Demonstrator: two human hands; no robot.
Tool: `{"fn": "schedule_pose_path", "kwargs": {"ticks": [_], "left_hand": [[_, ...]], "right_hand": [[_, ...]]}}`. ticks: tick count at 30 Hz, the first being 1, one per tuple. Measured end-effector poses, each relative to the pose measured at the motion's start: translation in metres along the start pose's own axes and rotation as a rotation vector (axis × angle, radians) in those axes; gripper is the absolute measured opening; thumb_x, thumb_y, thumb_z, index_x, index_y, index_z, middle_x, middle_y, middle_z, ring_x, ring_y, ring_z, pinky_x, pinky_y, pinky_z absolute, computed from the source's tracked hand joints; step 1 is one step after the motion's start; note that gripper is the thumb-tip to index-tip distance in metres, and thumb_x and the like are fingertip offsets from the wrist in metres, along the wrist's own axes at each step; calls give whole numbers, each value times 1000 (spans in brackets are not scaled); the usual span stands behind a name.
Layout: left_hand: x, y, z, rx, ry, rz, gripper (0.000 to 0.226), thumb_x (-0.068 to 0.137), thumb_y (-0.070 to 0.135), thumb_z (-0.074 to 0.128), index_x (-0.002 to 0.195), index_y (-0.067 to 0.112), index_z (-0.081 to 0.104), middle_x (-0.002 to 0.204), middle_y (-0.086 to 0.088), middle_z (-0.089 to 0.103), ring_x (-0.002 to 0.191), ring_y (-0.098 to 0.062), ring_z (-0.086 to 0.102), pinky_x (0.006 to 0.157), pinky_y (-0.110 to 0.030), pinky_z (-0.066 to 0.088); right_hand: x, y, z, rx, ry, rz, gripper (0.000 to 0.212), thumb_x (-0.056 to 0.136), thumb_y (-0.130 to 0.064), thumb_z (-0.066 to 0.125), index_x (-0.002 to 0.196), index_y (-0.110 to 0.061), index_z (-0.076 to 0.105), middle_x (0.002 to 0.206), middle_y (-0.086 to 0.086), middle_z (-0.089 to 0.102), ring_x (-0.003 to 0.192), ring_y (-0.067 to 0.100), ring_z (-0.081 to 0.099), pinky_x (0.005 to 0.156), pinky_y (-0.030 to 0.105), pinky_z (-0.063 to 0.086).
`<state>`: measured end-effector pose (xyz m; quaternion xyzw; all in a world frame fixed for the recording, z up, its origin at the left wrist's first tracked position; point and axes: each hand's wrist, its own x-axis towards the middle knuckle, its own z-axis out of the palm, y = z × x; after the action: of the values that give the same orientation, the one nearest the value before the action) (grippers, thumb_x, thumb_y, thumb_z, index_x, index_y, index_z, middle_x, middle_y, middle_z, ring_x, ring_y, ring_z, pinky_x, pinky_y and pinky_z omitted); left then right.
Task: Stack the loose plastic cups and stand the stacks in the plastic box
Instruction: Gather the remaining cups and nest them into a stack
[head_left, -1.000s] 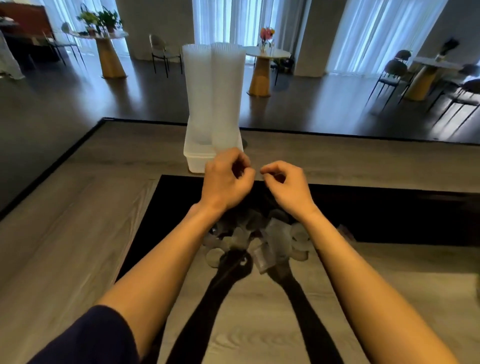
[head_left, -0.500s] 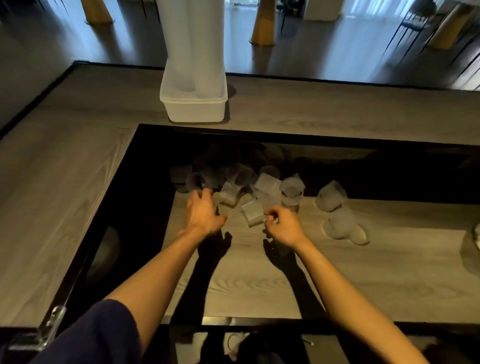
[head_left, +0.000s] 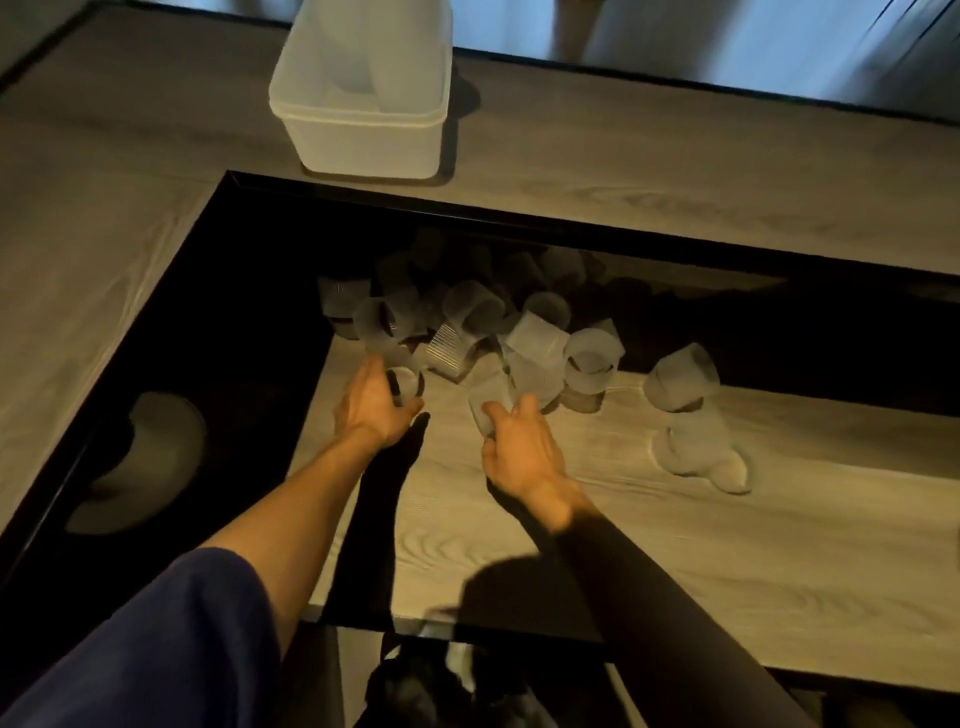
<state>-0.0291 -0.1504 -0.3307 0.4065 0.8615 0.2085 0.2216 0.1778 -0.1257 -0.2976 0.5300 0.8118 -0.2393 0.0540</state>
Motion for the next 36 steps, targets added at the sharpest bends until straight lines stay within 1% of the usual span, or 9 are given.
{"fn": "schedule_pose_path", "kwargs": {"ticks": [5,9,14,20,22,26,31,34,36], "left_hand": [[-23,3,5,92,13,38,63,89,32,74,142,14,44,141,-11,48,128,-34,52,103,-50,48],[-48,-1,10,-4,-67,62,76,86,34,76,149,13,38,148,-8,40,129,-33,52,104,-44,48],[-70,-10,12,-74,-121,112,89,82,34,80,155,14,33,153,-5,39,134,-27,50,106,-37,46],[-79,-12,12,-215,-242,210,102,74,32,87,158,17,31,154,-6,45,137,-24,49,107,-31,45],[-81,-12,12,-249,-267,201,103,74,28,85,159,18,28,156,-8,45,142,-25,46,113,-34,43],[-86,-11,15,-250,-277,241,97,76,30,85,156,21,32,148,-3,53,135,-21,52,101,-23,41],[-86,-10,17,-175,-302,286,100,70,37,90,153,20,37,151,-2,49,135,-21,51,110,-33,45],[-86,-7,20,-134,-315,342,90,70,36,88,148,17,45,144,-3,52,130,-21,54,109,-32,46],[-86,-2,24,-117,-306,362,85,72,32,88,145,16,48,142,-3,52,128,-21,54,106,-26,43]], "right_hand": [[-15,2,10,117,73,-60,25,98,-23,61,122,-21,63,143,6,40,119,25,56,96,36,54],[-20,-2,13,206,157,-73,15,98,-14,57,111,-19,63,113,2,62,96,22,63,75,31,50],[-32,-13,7,364,317,-129,14,100,-15,56,109,-24,50,89,-8,59,75,13,59,61,33,49],[-39,-27,8,148,177,-338,45,98,-16,55,141,-27,51,132,1,62,111,24,64,89,42,57],[-39,-27,12,105,167,-345,48,94,-13,57,140,-28,55,130,1,62,110,25,64,89,43,57],[-38,-25,14,52,169,-312,42,91,-10,60,129,-25,66,115,3,65,101,28,65,82,43,57],[-39,-11,23,-168,11,-227,27,96,-18,62,121,-23,72,116,4,63,106,28,64,83,39,54],[-41,5,27,-34,-105,-269,29,99,-16,56,122,-23,72,123,3,62,113,28,61,95,40,53],[-44,19,21,131,-50,-245,37,98,-12,54,130,-23,68,132,0,59,119,20,58,103,35,49]]}}
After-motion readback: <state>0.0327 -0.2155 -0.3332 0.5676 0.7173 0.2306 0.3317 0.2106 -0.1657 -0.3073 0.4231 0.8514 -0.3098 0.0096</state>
